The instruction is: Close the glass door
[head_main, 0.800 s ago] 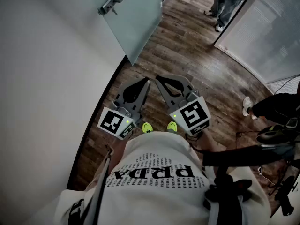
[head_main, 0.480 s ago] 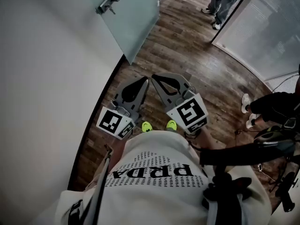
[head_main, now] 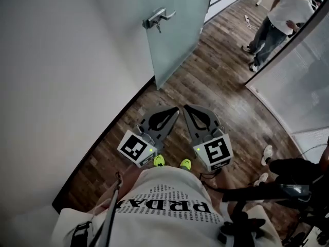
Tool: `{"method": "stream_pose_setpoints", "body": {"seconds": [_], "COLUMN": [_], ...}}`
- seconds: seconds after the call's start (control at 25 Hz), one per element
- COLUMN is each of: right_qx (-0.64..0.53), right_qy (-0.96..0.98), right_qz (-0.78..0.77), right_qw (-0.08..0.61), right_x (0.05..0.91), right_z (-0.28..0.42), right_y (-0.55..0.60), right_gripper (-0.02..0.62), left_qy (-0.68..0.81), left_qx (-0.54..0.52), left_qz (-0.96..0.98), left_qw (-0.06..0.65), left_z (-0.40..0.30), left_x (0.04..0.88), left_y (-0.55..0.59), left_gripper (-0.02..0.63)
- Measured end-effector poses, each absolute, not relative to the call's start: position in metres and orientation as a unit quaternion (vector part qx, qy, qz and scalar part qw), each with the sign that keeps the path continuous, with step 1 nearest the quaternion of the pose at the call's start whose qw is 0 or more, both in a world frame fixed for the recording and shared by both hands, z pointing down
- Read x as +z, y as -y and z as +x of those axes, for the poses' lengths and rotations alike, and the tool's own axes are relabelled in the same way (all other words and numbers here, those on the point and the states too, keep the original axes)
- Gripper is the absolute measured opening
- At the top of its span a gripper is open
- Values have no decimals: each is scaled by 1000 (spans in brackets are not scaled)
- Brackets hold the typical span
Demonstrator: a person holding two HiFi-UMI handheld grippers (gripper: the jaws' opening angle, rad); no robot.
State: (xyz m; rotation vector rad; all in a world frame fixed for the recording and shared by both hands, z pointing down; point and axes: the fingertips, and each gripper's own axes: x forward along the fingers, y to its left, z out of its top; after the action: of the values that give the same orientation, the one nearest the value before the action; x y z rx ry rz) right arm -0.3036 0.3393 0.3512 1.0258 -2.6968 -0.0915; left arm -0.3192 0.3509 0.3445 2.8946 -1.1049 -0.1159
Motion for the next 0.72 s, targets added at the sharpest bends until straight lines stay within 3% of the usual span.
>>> {"method": "stream_pose_setpoints", "body": {"seconds": [0.4,0.72], "right_qx": [-65,-74], "right_qy": [929,928], "right_qz": [351,356], "right_qw": [98,82], "right_x": [332,326], "right_z": [-395,-419], "right_y": [-298,-238], "right_gripper": [-5,-3], "left_qy": [401,416], "left_qx": [-39,-28], "left_qz": [915,909], "left_qw": [9,15], "left_z": [-424,-445], "left_x": [339,343], "left_y": [-329,-293], "left_gripper": [5,5]}}
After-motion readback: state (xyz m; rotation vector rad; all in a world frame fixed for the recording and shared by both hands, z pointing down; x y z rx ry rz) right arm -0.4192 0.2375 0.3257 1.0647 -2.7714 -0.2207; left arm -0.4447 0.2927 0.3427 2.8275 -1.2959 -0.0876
